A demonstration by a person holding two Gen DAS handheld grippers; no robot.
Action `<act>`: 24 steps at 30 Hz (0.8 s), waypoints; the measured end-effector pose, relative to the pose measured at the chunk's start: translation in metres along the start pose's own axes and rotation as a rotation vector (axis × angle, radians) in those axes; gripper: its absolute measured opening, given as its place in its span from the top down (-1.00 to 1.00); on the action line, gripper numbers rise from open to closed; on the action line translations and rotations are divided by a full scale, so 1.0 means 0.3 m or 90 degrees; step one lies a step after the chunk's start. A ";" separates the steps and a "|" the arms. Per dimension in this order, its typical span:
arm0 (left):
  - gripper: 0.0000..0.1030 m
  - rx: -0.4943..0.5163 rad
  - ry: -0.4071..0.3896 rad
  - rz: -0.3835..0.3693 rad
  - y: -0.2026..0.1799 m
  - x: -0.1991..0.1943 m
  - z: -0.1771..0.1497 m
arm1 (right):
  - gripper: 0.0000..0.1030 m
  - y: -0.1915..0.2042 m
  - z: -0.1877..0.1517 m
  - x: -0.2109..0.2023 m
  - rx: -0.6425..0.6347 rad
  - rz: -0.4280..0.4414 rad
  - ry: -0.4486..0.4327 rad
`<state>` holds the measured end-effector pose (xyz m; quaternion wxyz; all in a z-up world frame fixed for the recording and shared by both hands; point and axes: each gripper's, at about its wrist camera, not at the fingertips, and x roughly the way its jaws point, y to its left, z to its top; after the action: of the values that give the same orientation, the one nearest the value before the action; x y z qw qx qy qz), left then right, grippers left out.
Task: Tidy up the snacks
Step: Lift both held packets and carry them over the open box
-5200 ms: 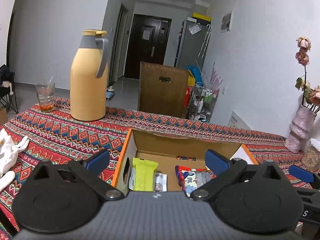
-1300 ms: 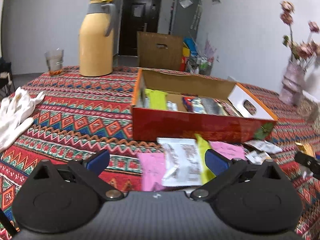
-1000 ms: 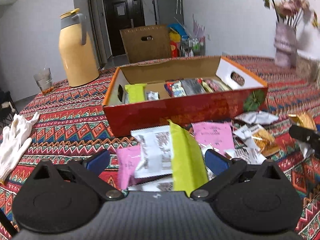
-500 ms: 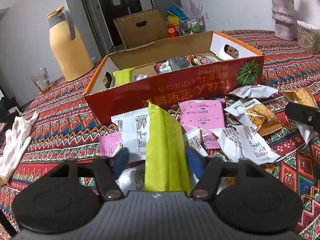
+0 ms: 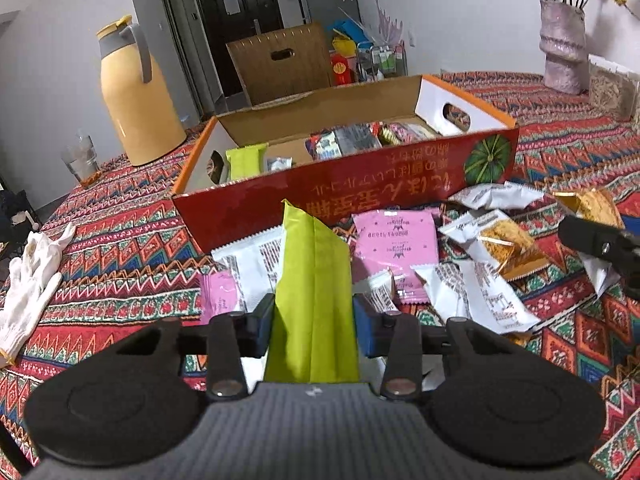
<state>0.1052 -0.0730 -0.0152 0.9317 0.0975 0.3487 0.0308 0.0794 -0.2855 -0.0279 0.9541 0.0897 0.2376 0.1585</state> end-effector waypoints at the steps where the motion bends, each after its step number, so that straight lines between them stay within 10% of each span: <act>1: 0.21 -0.003 -0.005 -0.001 0.006 -0.008 0.004 | 0.22 0.003 0.002 -0.004 -0.001 -0.001 -0.001; 24: 0.21 -0.089 -0.120 -0.036 0.163 -0.127 0.214 | 0.22 0.080 0.170 0.015 -0.051 -0.034 -0.059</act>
<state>0.1192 -0.0402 0.0667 0.9652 0.0248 0.2595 0.0196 0.1014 -0.2664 0.0206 0.9709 0.0523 0.1888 0.1379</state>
